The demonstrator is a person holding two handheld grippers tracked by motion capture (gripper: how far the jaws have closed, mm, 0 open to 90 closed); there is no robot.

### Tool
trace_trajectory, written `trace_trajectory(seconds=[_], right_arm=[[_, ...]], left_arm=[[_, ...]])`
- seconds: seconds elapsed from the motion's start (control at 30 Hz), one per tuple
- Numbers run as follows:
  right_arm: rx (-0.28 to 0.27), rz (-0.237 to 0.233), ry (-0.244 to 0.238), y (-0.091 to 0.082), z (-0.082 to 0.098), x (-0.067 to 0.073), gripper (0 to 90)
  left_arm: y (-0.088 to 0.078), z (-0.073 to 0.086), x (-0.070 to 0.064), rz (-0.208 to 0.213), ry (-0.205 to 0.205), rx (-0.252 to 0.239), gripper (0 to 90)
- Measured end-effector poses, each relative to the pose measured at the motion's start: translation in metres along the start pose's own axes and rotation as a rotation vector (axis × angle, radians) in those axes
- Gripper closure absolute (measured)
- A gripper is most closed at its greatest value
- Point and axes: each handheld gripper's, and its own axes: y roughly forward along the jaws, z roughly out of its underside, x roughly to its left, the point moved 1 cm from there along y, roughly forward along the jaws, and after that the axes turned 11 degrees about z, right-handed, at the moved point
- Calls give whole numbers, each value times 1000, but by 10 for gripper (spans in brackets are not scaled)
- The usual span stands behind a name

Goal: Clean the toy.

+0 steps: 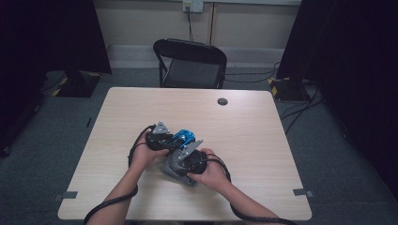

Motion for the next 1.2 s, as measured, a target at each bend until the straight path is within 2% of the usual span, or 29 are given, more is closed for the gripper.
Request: trace_trajectory(seconds=[0.1, 0.2, 0.37, 0.4, 0.7, 0.77, 0.87, 0.93, 0.97, 1.0, 1.07, 1.1, 1.13, 1.2], right_arm=[[-8, -3, 11, -3, 6, -3, 742], [-9, -3, 21, -5, 12, -7, 717], [-3, -1, 24, -10, 18, -12, 668], [-11, 8, 30, -14, 21, -16, 623], [-18, 54, 67, -31, 34, -38, 505], [-20, 67, 78, -35, 38, -43, 496], [-25, 85, 97, -38, 41, -49, 474], [-24, 124, 126, -41, 47, -60, 440], [-24, 124, 126, -41, 47, -60, 440], [-21, 148, 144, -42, 50, -66, 438], [-24, 165, 154, -43, 53, -71, 430], [-24, 165, 154, -43, 53, -71, 430], [-32, 174, 184, -44, 56, -77, 404], [-40, 177, 194, -45, 58, -81, 385]], left_arm=[[2, -2, -2, 0, -13, 1, 401], [2, -4, -2, -2, -5, 23, 383], [-1, -8, -2, -12, 9, 17, 362], [-4, -11, -2, -13, 21, 6, 361], [-13, -18, -12, 10, 52, -9, 362], [-15, -21, -20, 41, 67, -23, 365], [-16, -22, -25, 59, 76, -32, 367], [-15, -24, -32, 88, 84, -36, 367], [-15, -24, -32, 88, 84, -36, 367], [-14, -24, -38, 108, 91, -43, 367], [-13, -25, -44, 132, 104, -45, 367], [-13, -25, -44, 132, 104, -45, 367], [-10, -26, -51, 154, 107, -43, 365], [-7, -27, -59, 177, 105, -41, 363]])
